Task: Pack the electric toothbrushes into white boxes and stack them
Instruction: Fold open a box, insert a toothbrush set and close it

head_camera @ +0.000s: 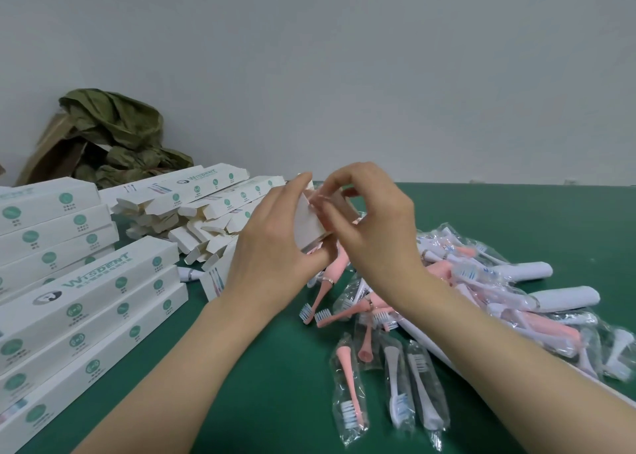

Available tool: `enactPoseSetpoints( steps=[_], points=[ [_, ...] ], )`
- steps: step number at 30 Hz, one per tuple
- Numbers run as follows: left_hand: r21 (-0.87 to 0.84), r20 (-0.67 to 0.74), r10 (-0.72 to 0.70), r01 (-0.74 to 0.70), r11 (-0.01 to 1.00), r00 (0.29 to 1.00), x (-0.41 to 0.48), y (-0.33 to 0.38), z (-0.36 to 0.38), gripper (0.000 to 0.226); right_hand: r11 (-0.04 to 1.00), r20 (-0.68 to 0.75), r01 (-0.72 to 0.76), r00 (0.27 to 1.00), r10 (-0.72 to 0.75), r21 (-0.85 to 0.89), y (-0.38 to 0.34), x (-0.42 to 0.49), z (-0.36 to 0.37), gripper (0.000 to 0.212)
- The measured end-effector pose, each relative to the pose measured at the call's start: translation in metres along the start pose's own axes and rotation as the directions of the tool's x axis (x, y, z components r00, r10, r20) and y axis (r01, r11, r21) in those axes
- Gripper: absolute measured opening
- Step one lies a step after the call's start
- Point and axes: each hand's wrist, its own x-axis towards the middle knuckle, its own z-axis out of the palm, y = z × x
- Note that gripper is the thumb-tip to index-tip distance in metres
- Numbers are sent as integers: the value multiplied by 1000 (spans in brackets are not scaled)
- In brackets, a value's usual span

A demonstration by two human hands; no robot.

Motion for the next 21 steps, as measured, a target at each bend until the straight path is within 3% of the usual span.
enactPoseSetpoints(
  steps=[2, 6, 12, 16, 18, 20, 21],
  points=[
    [-5, -1, 10, -10, 1000, 1000, -1, 2, 0, 72, 988, 54, 71, 996, -64, -137, 2, 1, -1, 4],
    [0, -5, -3, 3, 1000, 1000, -1, 3, -2, 71, 965, 37, -12, 999, 23, -263, 7, 4, -5, 16],
    [1, 12, 15, -15, 1000, 1000, -1, 3, -1, 68, 982, 315, 24, 948, 37, -187, 1, 1, -1, 32],
    [10, -36, 14, -13, 1000, 999, 0, 3, -2, 67, 984, 150, -146, 976, 160, -100, 2, 7, -9, 30],
    [9, -68, 12, -12, 1000, 998, 1, 2, -2, 65, 954, 185, -297, 937, 298, -31, 4, 11, -13, 29],
    [-15, -56, 10, -11, 1000, 998, 2, 0, -1, 67, 916, 286, -400, 877, 385, -7, 6, 13, -13, 10],
    [-29, -17, 18, -18, 999, 1000, 2, -1, -1, 70, 914, 295, -405, 872, 390, -11, 6, 13, -12, 21]
  ],
)
